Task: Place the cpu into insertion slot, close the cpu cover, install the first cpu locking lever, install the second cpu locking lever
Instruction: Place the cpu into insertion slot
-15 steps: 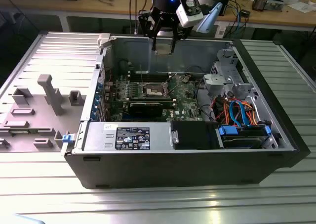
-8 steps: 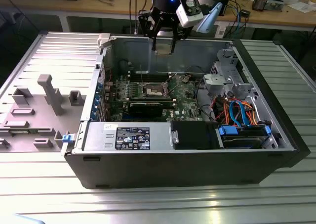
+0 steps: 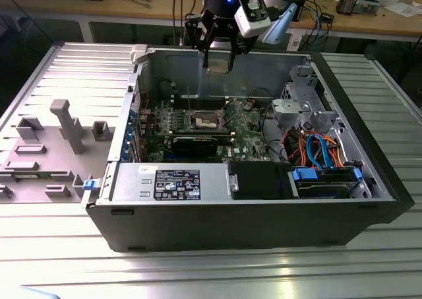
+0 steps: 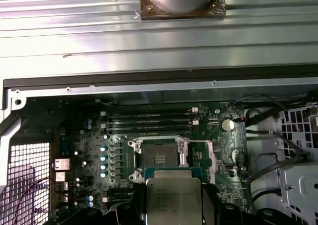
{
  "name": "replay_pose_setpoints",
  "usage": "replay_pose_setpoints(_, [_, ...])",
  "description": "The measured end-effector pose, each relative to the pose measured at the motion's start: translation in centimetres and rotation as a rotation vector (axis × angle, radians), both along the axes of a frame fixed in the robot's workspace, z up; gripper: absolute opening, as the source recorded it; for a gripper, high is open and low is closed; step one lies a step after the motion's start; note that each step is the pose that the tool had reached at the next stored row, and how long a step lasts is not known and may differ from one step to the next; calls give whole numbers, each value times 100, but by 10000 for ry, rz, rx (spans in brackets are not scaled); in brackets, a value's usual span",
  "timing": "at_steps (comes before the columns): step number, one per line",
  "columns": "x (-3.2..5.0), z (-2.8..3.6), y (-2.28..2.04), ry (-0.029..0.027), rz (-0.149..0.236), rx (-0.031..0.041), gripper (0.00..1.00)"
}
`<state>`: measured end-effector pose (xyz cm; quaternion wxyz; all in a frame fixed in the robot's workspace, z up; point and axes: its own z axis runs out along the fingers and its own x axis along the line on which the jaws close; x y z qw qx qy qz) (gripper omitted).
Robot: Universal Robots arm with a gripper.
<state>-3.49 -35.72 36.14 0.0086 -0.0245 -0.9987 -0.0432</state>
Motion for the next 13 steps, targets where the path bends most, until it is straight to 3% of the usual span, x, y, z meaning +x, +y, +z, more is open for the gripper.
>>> replay_pose_setpoints(13, [-1, -2, 0, 1, -176, -15, 55])
